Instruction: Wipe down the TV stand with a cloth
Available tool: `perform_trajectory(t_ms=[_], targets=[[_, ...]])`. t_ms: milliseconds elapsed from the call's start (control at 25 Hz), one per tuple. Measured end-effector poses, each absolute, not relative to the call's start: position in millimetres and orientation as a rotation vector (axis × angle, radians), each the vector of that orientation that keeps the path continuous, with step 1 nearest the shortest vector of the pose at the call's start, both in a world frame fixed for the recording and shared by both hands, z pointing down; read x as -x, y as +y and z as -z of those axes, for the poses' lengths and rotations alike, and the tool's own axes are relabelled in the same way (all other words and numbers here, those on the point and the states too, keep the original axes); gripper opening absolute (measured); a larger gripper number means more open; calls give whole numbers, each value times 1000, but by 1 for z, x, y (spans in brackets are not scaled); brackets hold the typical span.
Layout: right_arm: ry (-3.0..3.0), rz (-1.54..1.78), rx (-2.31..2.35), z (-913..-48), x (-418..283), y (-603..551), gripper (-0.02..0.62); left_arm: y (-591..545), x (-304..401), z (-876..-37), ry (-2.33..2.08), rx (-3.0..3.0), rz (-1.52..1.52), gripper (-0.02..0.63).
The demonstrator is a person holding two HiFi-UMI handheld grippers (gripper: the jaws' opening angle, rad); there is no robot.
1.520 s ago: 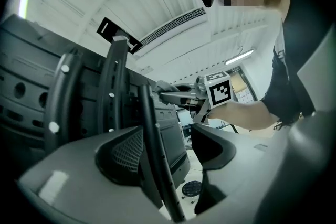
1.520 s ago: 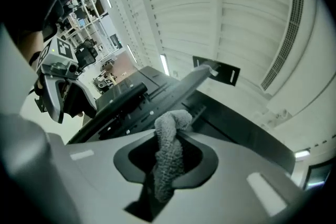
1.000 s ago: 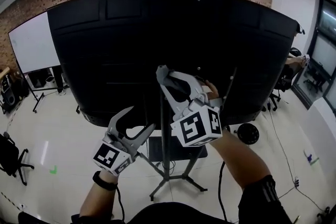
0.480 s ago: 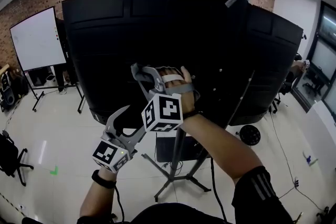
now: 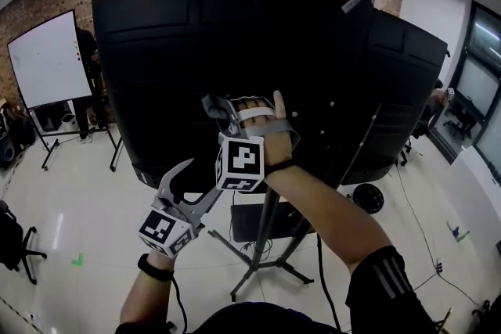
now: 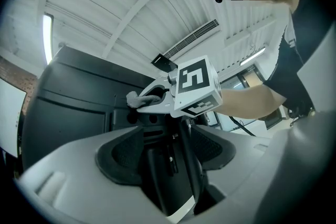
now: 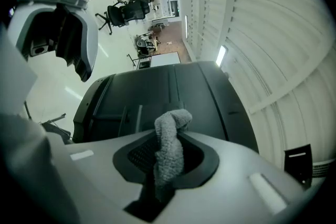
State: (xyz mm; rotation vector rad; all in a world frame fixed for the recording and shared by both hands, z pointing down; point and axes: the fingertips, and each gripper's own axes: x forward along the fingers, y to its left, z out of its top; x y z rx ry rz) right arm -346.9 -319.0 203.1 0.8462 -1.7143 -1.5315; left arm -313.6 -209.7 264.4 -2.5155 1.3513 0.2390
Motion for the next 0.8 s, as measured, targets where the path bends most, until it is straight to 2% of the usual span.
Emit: perform_trajectory(t_ms=[440,800], targets=[[-1500,1507,-933,-208,283,-338,65,-221,277,-268,1198,2589,-266,308],[-1862,1415,-822,-222,332,-295,66,-222,303,-282,1274,2593,-242,308]])
